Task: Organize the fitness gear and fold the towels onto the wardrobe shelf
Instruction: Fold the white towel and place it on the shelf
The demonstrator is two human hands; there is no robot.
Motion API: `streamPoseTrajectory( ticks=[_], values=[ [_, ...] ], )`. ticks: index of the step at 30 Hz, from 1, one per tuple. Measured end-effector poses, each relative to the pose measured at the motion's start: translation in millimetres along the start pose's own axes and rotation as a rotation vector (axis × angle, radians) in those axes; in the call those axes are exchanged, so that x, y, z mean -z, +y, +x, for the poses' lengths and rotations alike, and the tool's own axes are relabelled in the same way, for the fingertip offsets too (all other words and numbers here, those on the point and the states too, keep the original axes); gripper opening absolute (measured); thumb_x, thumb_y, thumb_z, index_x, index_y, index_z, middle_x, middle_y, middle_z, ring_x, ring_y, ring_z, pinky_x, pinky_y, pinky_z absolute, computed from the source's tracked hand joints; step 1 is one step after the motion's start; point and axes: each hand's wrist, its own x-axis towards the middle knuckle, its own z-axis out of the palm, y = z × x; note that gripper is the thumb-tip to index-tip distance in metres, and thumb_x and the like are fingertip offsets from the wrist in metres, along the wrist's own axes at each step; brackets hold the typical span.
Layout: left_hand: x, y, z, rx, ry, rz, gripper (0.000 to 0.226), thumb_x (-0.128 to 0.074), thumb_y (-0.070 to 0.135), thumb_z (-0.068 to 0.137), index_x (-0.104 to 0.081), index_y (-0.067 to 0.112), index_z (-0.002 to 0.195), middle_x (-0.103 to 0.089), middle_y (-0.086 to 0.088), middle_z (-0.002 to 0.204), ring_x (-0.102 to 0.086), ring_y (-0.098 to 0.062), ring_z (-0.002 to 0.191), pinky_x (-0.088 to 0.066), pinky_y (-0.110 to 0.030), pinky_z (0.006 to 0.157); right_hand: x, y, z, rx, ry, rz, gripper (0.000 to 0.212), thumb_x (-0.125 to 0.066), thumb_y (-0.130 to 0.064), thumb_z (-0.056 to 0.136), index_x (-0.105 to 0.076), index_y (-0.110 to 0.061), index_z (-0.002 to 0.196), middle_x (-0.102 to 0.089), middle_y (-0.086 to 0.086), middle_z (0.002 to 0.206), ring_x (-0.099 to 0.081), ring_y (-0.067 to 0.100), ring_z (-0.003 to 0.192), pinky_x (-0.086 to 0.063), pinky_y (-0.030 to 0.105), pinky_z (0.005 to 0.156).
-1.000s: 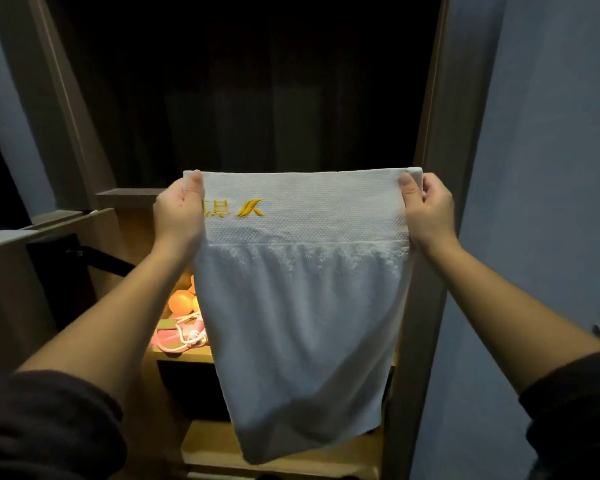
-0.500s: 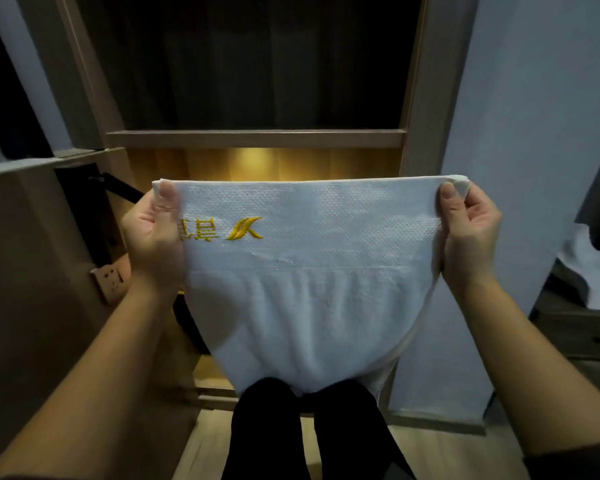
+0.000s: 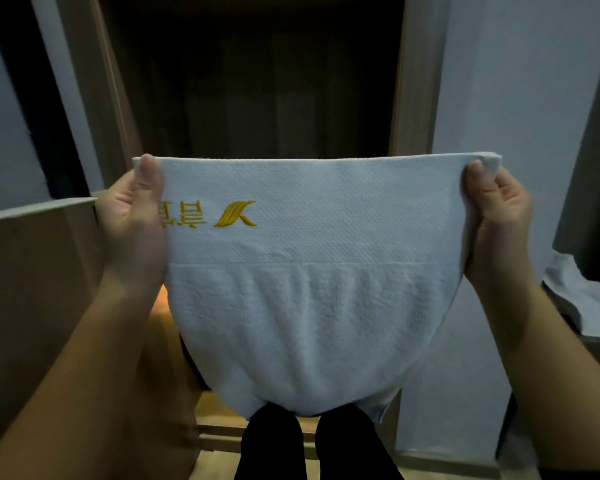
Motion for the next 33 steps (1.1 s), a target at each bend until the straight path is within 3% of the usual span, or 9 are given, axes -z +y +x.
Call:
streamPoseTrajectory(
  ticks=[6, 10, 15, 19, 22, 24, 26, 31, 33],
  values=[
    [16, -30, -28, 0.282, -0.013, 0.103, 0.038, -0.05, 0.037, 0.101, -0.071, 0.015, 0.08, -0.072, 0.006, 0.071, -0.065, -0.011, 0.068, -0.053, -0.026, 0.065, 7, 29, -25, -0.268, 0.004, -0.04, 0.022, -0.061, -0.033, 0.093, -0.074, -0.023, 0.079, -0.069, -0.004, 0.071, -0.062, 0.01, 0.062, -0.052, 0.023, 0.055],
    [27, -91, -67, 0.476, -0.004, 0.271, 0.033, -0.051, 0.03, 0.101, -0.064, 0.018, 0.074, -0.065, 0.017, 0.055, -0.057, 0.009, 0.052, -0.047, -0.01, 0.053, 18, 92, -66, -0.508, 0.078, -0.175, 0.026, -0.059, -0.025, 0.097, -0.064, -0.013, 0.074, -0.058, -0.004, 0.058, -0.048, 0.008, 0.052, -0.04, 0.022, 0.05],
    [45, -173, -114, 0.766, -0.031, 0.496, 0.038, -0.055, 0.04, 0.098, -0.068, 0.011, 0.077, -0.067, 0.003, 0.075, -0.061, -0.015, 0.073, -0.047, -0.032, 0.072, 38, 167, -117, -0.79, 0.12, -0.316, 0.041, -0.063, -0.027, 0.095, -0.062, 0.014, 0.094, -0.06, 0.015, 0.08, -0.051, 0.022, 0.073, -0.04, 0.034, 0.066],
    [50, -222, -150, 1.001, -0.048, 0.616, 0.039, -0.051, 0.043, 0.092, -0.064, 0.012, 0.072, -0.066, -0.001, 0.074, -0.063, -0.021, 0.072, -0.044, -0.028, 0.061, 48, 221, -151, -1.025, 0.078, -0.531, 0.031, -0.06, -0.035, 0.095, -0.067, -0.006, 0.086, -0.069, 0.015, 0.089, -0.061, 0.02, 0.073, -0.045, 0.031, 0.062],
    [53, -260, -187, 1.214, -0.238, 0.85, 0.042, -0.05, 0.041, 0.093, -0.066, 0.004, 0.103, -0.066, -0.019, 0.108, -0.063, -0.038, 0.098, -0.051, -0.036, 0.081, 48, 266, -185, -1.203, -0.004, -0.707, 0.034, -0.052, -0.031, 0.097, -0.063, -0.002, 0.111, -0.065, 0.02, 0.111, -0.06, 0.024, 0.081, -0.043, 0.031, 0.064],
    [55, -280, -210, 1.348, -0.335, 0.978, 0.052, -0.049, 0.042, 0.096, -0.057, 0.001, 0.126, -0.059, -0.022, 0.127, -0.057, -0.04, 0.112, -0.048, -0.038, 0.091, 49, 290, -208, -1.303, -0.029, -0.834, 0.045, -0.048, -0.032, 0.098, -0.054, 0.001, 0.128, -0.059, 0.02, 0.124, -0.059, 0.036, 0.103, -0.046, 0.035, 0.08],
    [61, -298, -226, 1.388, -0.393, 1.052, 0.051, -0.047, 0.042, 0.099, -0.054, 0.002, 0.13, -0.058, -0.019, 0.13, -0.056, -0.038, 0.115, -0.048, -0.038, 0.091, 53, 308, -225, -1.381, -0.039, -0.955, 0.047, -0.044, -0.037, 0.099, -0.052, -0.003, 0.13, -0.058, 0.019, 0.127, -0.056, 0.039, 0.11, -0.047, 0.042, 0.092],
    [61, -331, -242, 1.254, -0.444, 1.233, 0.038, -0.045, 0.04, 0.101, -0.05, 0.008, 0.12, -0.063, -0.016, 0.117, -0.06, -0.037, 0.105, -0.043, -0.037, 0.073, 54, 336, -245, -1.275, -0.051, -1.045, 0.035, -0.039, -0.046, 0.101, -0.049, -0.02, 0.124, -0.061, 0.007, 0.117, -0.058, 0.025, 0.097, -0.048, 0.038, 0.081],
    [60, -338, -251, 1.166, -0.396, 1.24, 0.03, -0.045, 0.039, 0.101, -0.049, 0.011, 0.109, -0.066, -0.014, 0.106, -0.063, -0.035, 0.092, -0.044, -0.036, 0.068, 53, 342, -254, -1.212, -0.022, -1.027, 0.036, -0.039, -0.049, 0.101, -0.046, -0.024, 0.125, -0.06, 0.004, 0.118, -0.057, 0.021, 0.098, -0.05, 0.042, 0.087]
  ],
)
